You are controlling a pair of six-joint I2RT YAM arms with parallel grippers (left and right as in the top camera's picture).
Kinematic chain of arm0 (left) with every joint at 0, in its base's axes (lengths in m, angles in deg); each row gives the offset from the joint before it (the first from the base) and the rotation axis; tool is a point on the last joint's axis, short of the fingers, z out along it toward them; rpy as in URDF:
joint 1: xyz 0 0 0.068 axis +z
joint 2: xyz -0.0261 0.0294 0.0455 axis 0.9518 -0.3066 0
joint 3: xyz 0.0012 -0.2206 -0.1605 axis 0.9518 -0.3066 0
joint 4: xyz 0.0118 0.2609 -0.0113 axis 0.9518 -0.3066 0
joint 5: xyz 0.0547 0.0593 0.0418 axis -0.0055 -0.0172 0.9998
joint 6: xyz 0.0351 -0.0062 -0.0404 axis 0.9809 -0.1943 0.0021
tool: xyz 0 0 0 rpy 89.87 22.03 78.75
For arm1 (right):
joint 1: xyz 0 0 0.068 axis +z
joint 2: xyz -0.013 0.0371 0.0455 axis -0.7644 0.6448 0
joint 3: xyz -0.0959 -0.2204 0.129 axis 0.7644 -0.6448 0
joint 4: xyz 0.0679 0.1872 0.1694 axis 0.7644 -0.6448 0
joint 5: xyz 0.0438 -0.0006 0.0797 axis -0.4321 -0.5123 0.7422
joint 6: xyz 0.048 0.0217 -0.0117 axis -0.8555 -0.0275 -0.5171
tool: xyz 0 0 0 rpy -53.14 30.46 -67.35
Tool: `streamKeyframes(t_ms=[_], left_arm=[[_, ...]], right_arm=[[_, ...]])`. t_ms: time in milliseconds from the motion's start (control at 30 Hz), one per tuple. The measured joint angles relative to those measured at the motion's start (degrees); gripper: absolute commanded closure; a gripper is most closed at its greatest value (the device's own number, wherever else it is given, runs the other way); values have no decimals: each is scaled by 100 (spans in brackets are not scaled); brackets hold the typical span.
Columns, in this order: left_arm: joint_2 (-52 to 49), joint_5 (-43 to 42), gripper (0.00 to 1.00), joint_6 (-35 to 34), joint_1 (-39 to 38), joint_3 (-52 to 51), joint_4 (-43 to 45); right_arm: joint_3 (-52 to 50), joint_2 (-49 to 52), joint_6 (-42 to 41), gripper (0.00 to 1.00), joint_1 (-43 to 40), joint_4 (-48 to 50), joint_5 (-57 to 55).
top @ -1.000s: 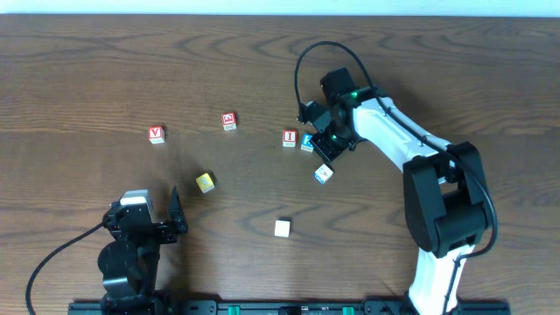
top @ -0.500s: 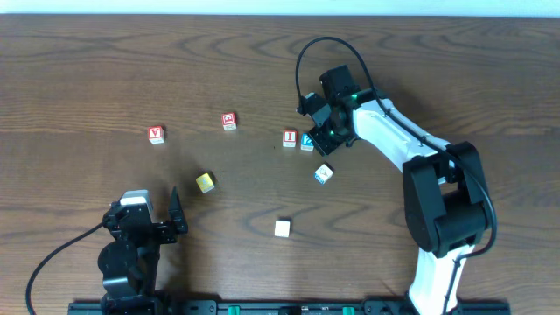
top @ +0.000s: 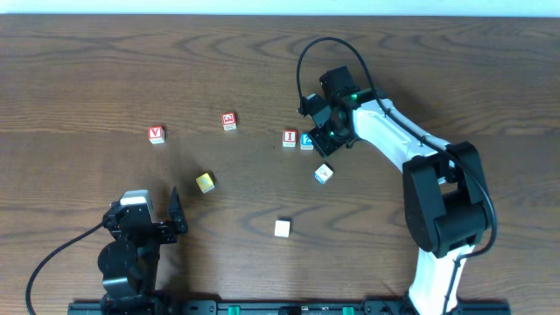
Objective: Spell out Ai2
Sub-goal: 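Lower the '2' block right of the 'I' block and release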
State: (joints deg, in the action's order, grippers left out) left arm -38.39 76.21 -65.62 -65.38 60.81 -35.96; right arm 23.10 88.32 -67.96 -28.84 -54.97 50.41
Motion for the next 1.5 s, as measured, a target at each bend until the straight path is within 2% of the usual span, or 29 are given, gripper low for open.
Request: streamKeyframes(t_ms=[1500], left_arm=[[-2,0,5,0,0,0,0]], right_arm=[[-4,0,-114,99,0,328,503]])
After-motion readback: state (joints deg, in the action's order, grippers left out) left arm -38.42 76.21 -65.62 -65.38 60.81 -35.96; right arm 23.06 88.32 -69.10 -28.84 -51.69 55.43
